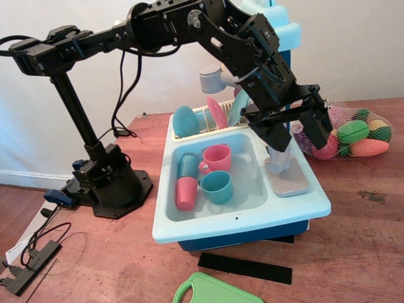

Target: Turn lever vertical to front

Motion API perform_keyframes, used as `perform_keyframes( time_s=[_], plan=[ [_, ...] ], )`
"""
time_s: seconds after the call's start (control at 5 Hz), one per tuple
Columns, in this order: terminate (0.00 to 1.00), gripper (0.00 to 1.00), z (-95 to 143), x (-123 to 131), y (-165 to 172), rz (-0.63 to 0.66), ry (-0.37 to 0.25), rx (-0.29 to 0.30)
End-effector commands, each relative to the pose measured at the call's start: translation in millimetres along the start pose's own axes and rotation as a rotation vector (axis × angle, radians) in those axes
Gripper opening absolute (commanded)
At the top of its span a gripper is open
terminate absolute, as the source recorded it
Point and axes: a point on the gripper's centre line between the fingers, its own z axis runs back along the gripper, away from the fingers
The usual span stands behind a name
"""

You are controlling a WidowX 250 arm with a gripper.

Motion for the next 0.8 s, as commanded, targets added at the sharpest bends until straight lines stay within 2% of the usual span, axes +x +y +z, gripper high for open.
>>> perform_keyframes(
  time_s=[0.0,0.4,0.6],
  plan=[
    [0.0,1.0,0.0,0.0,0.0,0.0,0.0,0.0],
    [0.0,1.0,-11.6,4.4,11.8,0.033,-0.033,-0.013],
    [0.0,1.0,-9.4,14.3,24.0,0.056,-0.066,-0.016]
  ],
)
